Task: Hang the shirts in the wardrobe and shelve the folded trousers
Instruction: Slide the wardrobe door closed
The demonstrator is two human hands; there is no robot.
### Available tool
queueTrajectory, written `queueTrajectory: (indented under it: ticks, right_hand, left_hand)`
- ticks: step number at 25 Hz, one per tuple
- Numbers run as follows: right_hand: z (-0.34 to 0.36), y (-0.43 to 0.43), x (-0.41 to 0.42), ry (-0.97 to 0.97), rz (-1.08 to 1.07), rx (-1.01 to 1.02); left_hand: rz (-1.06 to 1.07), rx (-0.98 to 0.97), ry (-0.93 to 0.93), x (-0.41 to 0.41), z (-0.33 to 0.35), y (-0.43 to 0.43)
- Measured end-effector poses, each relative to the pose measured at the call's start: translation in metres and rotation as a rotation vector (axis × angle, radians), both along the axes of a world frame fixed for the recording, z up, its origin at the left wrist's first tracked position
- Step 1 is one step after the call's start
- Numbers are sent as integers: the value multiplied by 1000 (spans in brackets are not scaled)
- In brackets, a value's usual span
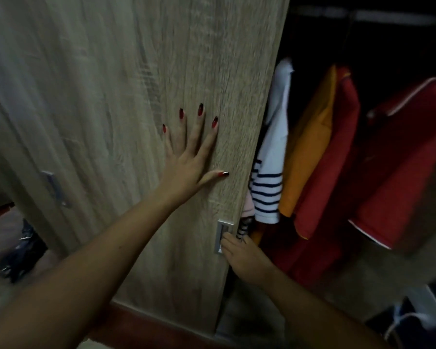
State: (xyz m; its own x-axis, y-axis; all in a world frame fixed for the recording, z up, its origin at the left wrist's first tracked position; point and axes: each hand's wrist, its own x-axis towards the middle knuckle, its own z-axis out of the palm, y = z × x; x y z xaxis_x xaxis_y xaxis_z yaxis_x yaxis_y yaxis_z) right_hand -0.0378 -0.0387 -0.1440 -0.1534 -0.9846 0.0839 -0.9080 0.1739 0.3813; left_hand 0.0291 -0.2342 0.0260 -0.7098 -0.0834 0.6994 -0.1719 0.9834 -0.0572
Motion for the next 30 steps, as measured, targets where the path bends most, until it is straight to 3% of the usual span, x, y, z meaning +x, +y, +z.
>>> queueTrajectory:
  ticks: [17,30]
  right_hand:
    - [9,278,-53,-19,-495,90]
    - [-2,313,-61,25,-532,16]
  left_hand:
    - [-179,-153,13,-87,-18,249]
    - [-147,-147,28,-100,-22,289]
